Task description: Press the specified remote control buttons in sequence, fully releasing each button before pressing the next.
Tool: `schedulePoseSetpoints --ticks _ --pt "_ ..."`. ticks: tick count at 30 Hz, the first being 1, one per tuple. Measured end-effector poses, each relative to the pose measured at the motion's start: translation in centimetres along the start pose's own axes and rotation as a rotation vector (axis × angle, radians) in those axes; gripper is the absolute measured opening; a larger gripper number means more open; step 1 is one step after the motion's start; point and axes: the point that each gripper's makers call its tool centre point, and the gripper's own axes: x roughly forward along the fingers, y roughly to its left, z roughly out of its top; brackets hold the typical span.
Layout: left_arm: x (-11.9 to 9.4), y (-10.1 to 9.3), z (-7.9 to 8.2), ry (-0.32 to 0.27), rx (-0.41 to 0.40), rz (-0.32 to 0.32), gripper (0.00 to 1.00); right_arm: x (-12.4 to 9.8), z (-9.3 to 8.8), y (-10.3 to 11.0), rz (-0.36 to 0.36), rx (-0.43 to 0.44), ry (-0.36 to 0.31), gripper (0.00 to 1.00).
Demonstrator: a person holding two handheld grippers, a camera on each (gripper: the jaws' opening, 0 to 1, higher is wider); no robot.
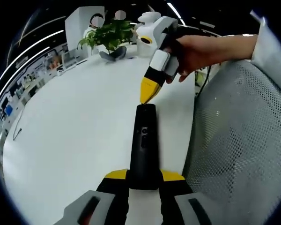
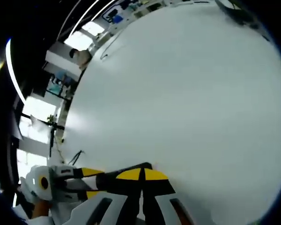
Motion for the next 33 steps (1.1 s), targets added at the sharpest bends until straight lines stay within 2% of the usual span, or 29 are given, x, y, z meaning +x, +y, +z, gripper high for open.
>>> schedulePoseSetpoints --ticks 2,6,9,11,15,21,26,33 --pt "0.0 0.0 0.0 -0.013 -0.007 -0.001 0.23 -0.1 -0.1 0.0 -0.003 0.0 0.001 0.0" --pt "0.0 0.0 0.0 -0.027 -0.007 -0.002 0.23 -0.2 -0.5 0.8 0.04 0.014 0.019 0.0" --pt "-0.1 -0.1 0.0 -0.04 -0.02 -0.002 0.23 -0.1 -0.9 0.0 -0.013 -0.02 0.039 0.0" --pt "-0.1 -0.1 0.0 -0.046 -0.017 0.002 0.23 0.0 -0.8 0.4 0.019 0.001 0.035 0.0" --pt "-0.1 -0.2 0.1 -0.054 -0.009 0.009 0.24 -0.1 -0.8 0.4 0.024 -0.004 0.03 0.0" --pt "-0.4 -0.3 -0.1 -0.02 0.023 0.041 0.24 0.0 -0.8 0.2 0.041 0.032 0.03 0.0" --pt "-0.9 -0.1 -0.9 0.005 -0.045 0.047 0.24 0.0 -0.9 0.4 0.023 -0.013 0.027 0.0" --pt "-0.9 -0.3 -1.1 0.009 -0.072 0.038 0.23 0.0 -0.8 0.2 0.023 -0.026 0.026 0.0"
